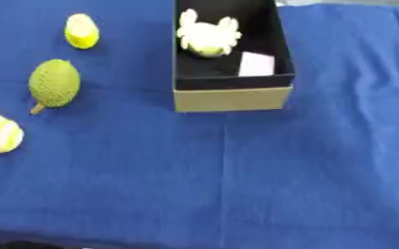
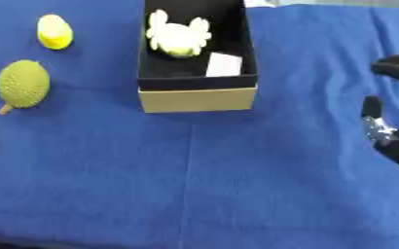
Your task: Pick up objects on the table and place them in the box.
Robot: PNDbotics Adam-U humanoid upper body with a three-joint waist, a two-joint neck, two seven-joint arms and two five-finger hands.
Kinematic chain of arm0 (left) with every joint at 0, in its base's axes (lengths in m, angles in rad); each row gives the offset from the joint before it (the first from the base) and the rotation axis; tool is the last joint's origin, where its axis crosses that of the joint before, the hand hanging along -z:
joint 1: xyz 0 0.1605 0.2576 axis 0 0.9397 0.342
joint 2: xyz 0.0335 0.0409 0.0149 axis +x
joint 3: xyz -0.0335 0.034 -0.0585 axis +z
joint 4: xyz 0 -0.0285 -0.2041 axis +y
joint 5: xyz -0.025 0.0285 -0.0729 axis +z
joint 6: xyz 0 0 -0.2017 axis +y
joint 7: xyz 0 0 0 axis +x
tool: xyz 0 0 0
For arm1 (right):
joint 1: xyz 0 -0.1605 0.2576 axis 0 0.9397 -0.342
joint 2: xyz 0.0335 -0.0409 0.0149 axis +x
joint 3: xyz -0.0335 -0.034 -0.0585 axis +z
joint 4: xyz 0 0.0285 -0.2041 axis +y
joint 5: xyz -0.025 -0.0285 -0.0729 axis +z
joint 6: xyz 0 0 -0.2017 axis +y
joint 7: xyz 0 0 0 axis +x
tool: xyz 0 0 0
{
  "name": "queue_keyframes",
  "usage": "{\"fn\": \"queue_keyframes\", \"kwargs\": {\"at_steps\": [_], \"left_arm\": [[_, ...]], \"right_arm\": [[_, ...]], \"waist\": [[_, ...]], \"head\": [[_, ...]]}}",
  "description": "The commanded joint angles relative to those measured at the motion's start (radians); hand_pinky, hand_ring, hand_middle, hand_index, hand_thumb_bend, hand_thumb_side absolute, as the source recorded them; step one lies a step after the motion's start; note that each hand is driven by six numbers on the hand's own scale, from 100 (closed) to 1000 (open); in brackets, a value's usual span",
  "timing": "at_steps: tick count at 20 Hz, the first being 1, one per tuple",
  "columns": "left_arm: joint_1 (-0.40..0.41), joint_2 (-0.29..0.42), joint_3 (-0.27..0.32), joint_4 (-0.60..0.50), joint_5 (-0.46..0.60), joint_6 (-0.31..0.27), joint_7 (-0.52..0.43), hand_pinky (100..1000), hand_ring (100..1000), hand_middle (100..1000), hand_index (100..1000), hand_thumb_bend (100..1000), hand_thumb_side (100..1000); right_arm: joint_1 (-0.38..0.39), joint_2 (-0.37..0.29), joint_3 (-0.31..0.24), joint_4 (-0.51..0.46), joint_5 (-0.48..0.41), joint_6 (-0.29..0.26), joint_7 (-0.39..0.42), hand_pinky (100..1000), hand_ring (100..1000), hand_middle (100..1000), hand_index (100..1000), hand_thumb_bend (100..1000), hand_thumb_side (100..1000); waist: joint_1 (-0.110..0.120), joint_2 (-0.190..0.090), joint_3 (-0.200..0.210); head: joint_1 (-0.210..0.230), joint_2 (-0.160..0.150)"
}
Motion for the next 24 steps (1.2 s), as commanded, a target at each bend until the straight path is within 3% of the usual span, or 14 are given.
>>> {"fn": "queue_keyframes", "kwargs": {"at_steps": [1,5,7,8,13,16,24], "left_arm": [[0.017,0.115,0.025,-0.015,-0.046,0.066,-0.100,816,632,621,834,100,383],[0.021,0.212,0.017,0.025,-0.058,0.105,-0.264,827,698,659,844,135,393],[0.011,0.249,0.000,0.054,-0.069,0.105,-0.343,830,732,691,855,193,421],[0.003,0.265,-0.010,0.065,-0.082,0.104,-0.385,838,765,719,867,272,424],[-0.042,0.308,-0.045,0.107,-0.163,0.089,-0.561,854,805,749,877,363,434],[-0.068,0.330,-0.079,0.122,-0.164,0.066,-0.621,854,805,750,879,370,499],[-0.173,0.377,-0.178,0.179,-0.113,0.012,-0.671,849,794,745,876,370,499]], "right_arm": [[0.019,0.023,-0.017,-0.015,0.049,0.008,-0.066,794,808,745,808,100,100],[0.037,0.041,-0.017,-0.015,0.078,0.019,-0.102,792,805,743,804,100,100],[0.038,0.045,-0.015,-0.015,0.083,0.023,-0.111,791,803,740,802,100,100],[0.036,0.047,-0.014,-0.015,0.083,0.024,-0.113,789,801,740,801,100,100],[0.008,0.055,-0.013,-0.015,0.051,0.020,-0.104,785,798,738,801,100,100],[-0.003,0.058,-0.014,-0.015,0.032,0.019,-0.088,783,797,738,801,100,100],[-0.047,0.060,-0.015,-0.015,-0.020,0.003,-0.054,779,793,736,801,100,100]], "waist": [[0.007,-0.021,0.003],[0.020,-0.024,0.019],[0.026,-0.024,0.027],[0.029,-0.024,0.030],[0.036,-0.023,0.041],[0.039,-0.021,0.043],[0.044,-0.019,0.027]], "head": [[0.002,0.017],[-0.016,0.025],[-0.026,0.027],[-0.029,0.028],[-0.029,0.023],[-0.024,0.016],[0.051,0.013]]}}
